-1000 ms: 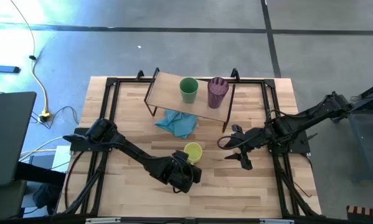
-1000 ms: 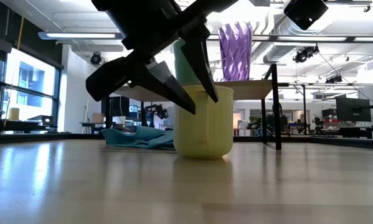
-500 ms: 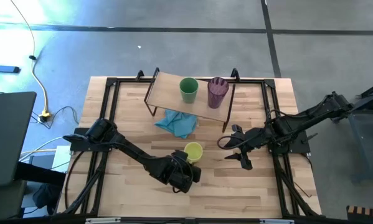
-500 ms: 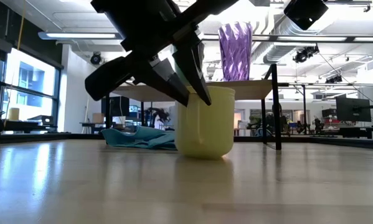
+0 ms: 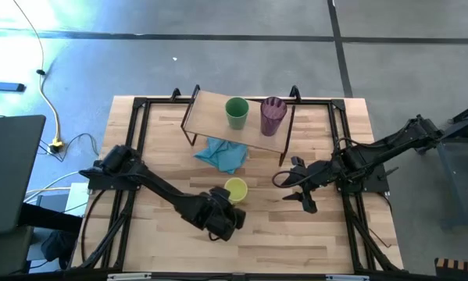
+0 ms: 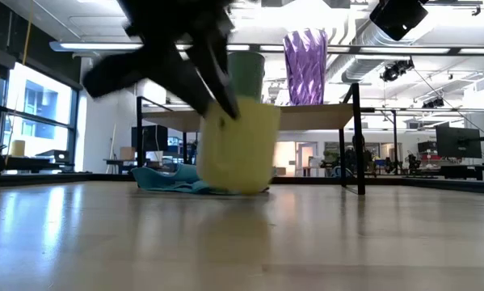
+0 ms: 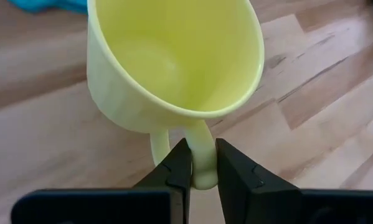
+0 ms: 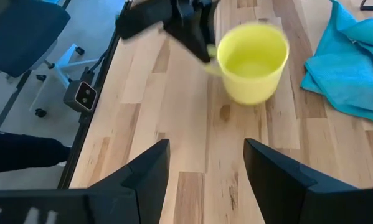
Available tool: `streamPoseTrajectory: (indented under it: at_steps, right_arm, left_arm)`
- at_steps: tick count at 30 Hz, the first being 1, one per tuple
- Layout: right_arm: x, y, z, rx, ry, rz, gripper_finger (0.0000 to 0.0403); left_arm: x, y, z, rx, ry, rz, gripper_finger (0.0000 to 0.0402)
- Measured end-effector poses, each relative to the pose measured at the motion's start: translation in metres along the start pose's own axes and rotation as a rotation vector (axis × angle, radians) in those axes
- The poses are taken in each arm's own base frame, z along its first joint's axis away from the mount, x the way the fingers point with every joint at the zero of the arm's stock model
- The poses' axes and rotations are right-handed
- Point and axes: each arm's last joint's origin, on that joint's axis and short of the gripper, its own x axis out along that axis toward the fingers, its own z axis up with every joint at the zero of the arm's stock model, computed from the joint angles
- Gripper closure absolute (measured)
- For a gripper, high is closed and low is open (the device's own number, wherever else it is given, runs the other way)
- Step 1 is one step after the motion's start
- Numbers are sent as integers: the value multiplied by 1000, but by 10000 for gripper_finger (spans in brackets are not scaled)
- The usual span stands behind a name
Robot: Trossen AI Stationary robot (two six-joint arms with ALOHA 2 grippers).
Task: Stack small to large cups/mugs on shelf
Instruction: Put the yellow mug on the shelf
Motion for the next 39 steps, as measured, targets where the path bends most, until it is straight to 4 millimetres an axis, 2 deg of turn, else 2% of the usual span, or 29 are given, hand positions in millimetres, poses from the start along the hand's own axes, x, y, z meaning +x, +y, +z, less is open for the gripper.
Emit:
streamPoseTrajectory:
  at_steps: [10,18,22,30,39]
  right_arm:
    - [0,1,3,4,-26,10,206]
    - [-2,4,18,37,-202,8,206]
    - [-3,4,23,69,-259,-19,206]
    - [-5,6,30,138,-352,-9,206]
    - [-9,10,38,156,-438,24,206]
  left_arm:
    - [-74,28,48,164,-7,82,364]
    - [-131,63,90,282,-87,131,364]
    - [-150,82,114,296,-136,157,364]
    - [-158,108,169,259,-219,143,364]
    - [-143,125,229,249,-192,70,364]
